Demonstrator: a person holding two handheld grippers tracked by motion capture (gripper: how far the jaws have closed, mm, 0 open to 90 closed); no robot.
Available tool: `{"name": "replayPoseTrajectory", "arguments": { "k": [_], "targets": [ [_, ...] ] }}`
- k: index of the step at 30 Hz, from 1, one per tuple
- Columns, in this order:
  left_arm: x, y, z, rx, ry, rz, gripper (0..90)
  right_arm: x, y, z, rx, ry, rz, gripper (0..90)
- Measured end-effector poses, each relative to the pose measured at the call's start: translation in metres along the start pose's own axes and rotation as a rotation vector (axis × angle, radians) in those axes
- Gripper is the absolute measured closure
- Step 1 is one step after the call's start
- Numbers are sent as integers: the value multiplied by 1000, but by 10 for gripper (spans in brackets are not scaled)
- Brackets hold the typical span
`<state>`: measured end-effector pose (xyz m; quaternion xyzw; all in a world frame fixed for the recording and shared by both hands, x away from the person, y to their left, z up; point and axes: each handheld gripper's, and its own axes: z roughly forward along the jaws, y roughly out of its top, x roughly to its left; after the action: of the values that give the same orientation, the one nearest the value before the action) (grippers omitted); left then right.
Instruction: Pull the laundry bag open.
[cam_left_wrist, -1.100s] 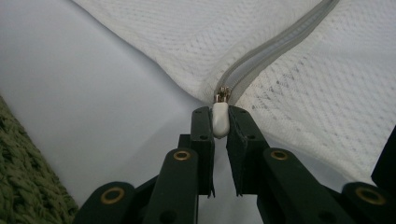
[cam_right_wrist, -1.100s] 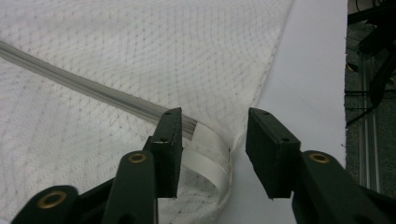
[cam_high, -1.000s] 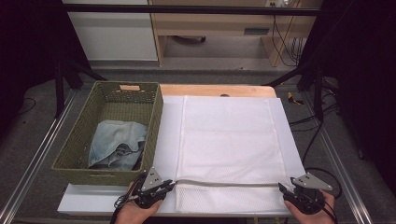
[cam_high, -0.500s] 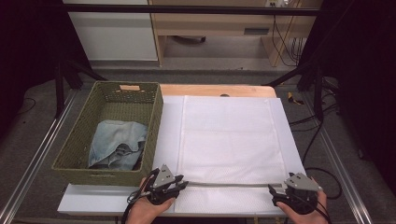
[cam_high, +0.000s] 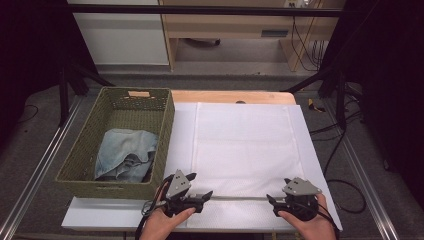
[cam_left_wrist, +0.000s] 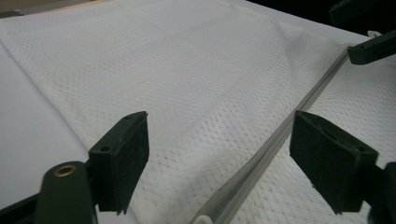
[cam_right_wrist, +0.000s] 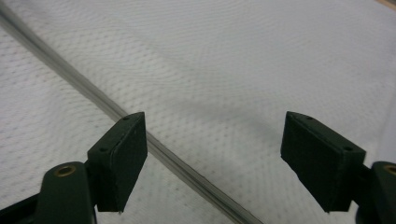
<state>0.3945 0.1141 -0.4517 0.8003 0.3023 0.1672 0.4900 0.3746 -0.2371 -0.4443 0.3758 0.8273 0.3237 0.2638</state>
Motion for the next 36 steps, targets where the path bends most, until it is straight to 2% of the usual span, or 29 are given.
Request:
{"name": "replayPoseTrajectory", "arguments": {
  "k": [3,5,7,9,13,15,19,24,30,36],
  "targets": [
    [-1,0,-7,-25,20,-7,192,7,8,5,25,28,-37,281],
    [-1,-2,-12,-27,44,-14,193,11,13,7,32,60,-48,339],
    [0,-5,-16,-28,56,-21,192,13,17,10,41,75,-63,354],
    [-2,-9,-19,-12,69,-18,191,15,22,12,46,93,-84,371],
    [-4,-17,-18,1,111,-61,190,18,32,18,54,123,-112,397],
    [-7,-20,-15,9,131,-66,190,19,36,23,63,140,-126,400],
    [-11,-22,-11,31,137,-37,186,23,40,35,98,165,-162,408],
    [-11,-22,-13,23,139,-42,188,27,44,48,128,181,-190,419],
    [-10,-22,-13,30,140,-56,192,28,47,57,130,203,-189,444],
    [-12,-23,-12,40,140,-51,192,28,46,61,134,216,-176,448]
  ]
}}
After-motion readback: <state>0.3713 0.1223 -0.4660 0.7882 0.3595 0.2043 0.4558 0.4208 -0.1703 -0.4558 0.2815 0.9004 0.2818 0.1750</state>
